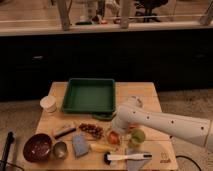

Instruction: Place apple in paper cup

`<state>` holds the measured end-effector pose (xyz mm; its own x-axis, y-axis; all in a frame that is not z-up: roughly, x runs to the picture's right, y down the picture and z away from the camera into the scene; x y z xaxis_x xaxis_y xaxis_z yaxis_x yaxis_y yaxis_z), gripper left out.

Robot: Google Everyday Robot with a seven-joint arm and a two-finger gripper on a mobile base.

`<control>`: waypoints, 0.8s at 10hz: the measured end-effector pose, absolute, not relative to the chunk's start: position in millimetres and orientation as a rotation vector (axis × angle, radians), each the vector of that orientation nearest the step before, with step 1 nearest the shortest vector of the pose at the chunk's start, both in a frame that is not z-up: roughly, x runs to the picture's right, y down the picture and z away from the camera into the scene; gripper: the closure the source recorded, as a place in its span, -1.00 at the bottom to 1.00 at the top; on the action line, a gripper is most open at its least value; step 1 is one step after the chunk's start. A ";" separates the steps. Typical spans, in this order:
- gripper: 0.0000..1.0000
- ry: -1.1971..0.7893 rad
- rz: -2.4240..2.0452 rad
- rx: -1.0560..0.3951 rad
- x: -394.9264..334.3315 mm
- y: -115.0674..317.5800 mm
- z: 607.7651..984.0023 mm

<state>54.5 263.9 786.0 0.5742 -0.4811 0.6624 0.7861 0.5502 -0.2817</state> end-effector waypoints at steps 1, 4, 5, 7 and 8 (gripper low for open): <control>0.33 -0.561 -0.796 -0.615 56.6 265.0 787.4; 0.93 -0.562 -0.807 -0.628 57.7 261.3 786.3; 1.00 -0.562 -0.813 -0.625 58.9 256.8 782.3; 1.00 -0.565 -0.843 -0.612 56.2 242.4 770.1; 1.00 -0.566 -0.854 -0.605 55.3 237.4 765.9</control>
